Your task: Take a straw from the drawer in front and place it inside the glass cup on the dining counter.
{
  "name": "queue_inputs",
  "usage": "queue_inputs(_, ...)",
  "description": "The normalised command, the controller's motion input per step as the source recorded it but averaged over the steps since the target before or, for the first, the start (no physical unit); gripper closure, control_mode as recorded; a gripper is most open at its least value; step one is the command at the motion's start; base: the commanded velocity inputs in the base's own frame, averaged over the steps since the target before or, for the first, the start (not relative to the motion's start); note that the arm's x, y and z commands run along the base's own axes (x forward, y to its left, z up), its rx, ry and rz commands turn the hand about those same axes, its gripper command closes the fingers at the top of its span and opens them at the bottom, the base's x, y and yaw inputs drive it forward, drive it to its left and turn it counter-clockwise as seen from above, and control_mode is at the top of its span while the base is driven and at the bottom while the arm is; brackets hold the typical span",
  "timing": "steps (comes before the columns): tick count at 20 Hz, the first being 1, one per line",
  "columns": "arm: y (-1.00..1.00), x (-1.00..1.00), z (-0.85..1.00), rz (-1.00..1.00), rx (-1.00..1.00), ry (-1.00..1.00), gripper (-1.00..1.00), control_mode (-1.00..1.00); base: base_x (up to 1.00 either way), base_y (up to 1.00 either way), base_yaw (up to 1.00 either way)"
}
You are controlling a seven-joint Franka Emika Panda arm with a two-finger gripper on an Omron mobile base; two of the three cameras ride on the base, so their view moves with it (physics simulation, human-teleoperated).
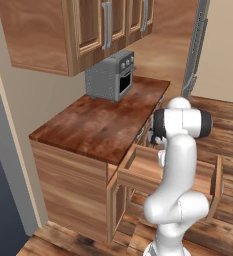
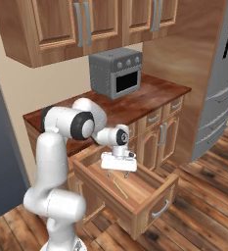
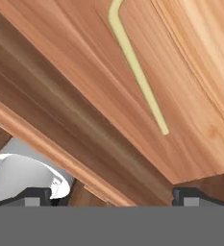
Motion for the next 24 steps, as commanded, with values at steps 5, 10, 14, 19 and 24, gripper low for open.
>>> queue_inputs(5,0.00,0.13,-0.55,0.11,0.01,-0.01,-1.00,-1.00,0.00,0.00,0.00)
queue_inputs(10,0.00,0.00,-0.15,0.11,0.00,-0.11,-1.00,-1.00,0.00,0.00,0.00)
queue_inputs(14,0.00,0.03,-0.16,0.10,0.00,-0.12,-1.00,-1.00,0.00,0.00,0.00)
queue_inputs(19,0.00,0.00,-0.11,0.07,0.03,-0.17,-1.00,-1.00,0.00,0.00,0.00)
queue_inputs(24,0.02,0.04,0.00,0.01,0.05,-0.16,-1.00,-1.00,0.00,0.00,0.00)
